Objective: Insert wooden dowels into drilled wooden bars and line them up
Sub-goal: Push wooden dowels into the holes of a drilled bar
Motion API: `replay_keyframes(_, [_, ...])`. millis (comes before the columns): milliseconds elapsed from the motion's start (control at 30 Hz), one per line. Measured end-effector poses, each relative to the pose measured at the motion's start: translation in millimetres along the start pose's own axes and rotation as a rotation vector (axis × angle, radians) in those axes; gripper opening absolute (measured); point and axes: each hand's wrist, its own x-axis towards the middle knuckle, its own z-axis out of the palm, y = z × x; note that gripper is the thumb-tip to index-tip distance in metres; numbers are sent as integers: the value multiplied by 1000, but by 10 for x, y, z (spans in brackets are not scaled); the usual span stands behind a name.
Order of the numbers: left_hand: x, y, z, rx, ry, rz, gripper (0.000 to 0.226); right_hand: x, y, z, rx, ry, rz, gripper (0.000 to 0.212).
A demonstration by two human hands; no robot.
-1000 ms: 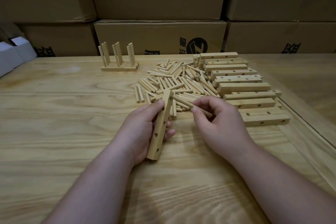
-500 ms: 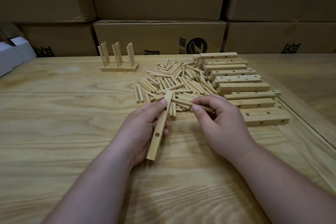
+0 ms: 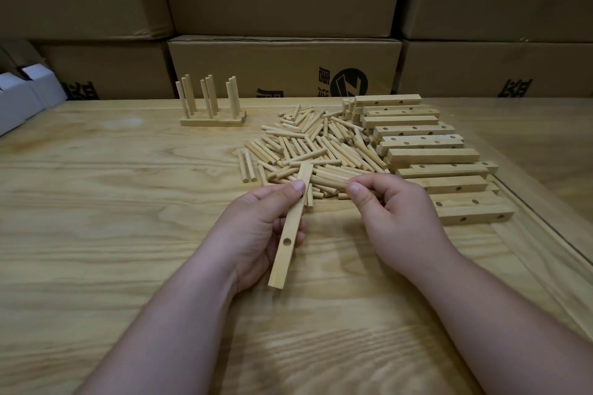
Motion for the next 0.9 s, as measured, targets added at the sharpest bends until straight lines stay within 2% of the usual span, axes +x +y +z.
replay_keyframes(167, [-4, 3, -4, 0, -10, -8, 40, 29, -6, -25, -39, -51, -1, 26])
replay_keyframes(300, [12, 2, -30, -22, 2, -19, 37, 56, 25, 20, -104, -78, 6, 18])
replay_keyframes(433, [22, 1, -51, -32, -19, 6, 26, 25, 13, 89, 36, 6, 12, 6])
replay_keyframes(500, [27, -1, -35, -68, 1, 30, 20, 1, -7, 97, 165, 78, 39, 14])
replay_keyframes(567, [47, 2, -30, -147, 55, 74, 22, 2, 7, 113, 163, 112, 59, 11])
replay_keyframes(633, [76, 15, -44, -234, 141, 111, 24, 22, 50, 150, 40, 40, 68, 9])
replay_keyframes(800, [108, 51, -88, -408, 252, 109, 38, 8, 50, 261, -403, -362, -7, 45])
replay_keyframes(900, [112, 45, -78, -403, 241, 110, 40, -11, -17, 351, -563, -391, -72, 54])
